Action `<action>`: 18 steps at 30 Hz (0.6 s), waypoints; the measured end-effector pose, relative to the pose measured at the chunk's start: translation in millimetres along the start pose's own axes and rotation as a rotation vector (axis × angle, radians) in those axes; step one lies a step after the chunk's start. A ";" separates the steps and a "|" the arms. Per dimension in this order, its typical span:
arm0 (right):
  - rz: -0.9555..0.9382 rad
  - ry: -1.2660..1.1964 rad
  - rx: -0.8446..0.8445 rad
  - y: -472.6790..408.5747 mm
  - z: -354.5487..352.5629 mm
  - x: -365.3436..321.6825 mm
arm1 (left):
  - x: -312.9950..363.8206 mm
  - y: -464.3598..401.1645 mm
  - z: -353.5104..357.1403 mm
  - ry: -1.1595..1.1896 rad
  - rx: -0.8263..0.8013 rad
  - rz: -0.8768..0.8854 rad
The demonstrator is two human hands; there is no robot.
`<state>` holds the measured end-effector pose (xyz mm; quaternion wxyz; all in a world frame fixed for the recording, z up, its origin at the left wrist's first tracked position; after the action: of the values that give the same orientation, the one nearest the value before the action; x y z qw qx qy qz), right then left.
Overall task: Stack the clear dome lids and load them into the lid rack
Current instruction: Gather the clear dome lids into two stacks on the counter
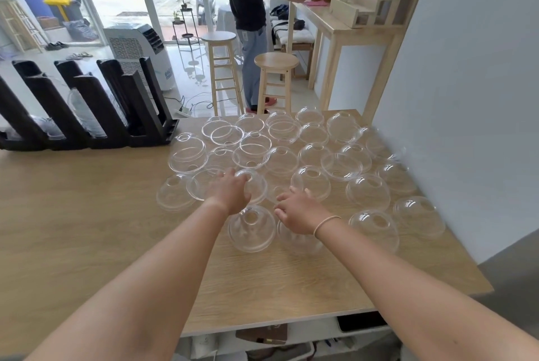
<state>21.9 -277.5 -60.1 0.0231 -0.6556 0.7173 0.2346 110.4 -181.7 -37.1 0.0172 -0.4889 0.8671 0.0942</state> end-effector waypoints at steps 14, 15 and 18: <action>-0.140 -1.059 0.638 61.5 -75.3 18.0 | 5.6 -2.7 9.8 0.014 -0.058 0.037; -0.107 -1.223 0.652 68.7 -73.5 25.9 | 6.7 -2.5 9.1 0.032 -0.041 0.042; 0.015 -1.660 0.652 83.4 -55.6 49.8 | 9.2 -0.8 2.7 0.082 0.012 0.061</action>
<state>-49.1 -341.7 -2.0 0.7191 -0.2303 0.5048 0.4184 106.2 -189.4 -41.0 -0.0184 -0.4656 0.8821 0.0695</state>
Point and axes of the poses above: each hand's wrist, its own y-axis away from the middle knuckle, its own z-axis out of the palm, x = y × z, the point moved 10 cm from there along -y, towards the middle knuckle, and after that the axes turned 14 degrees about -y, right-handed, at the moved point
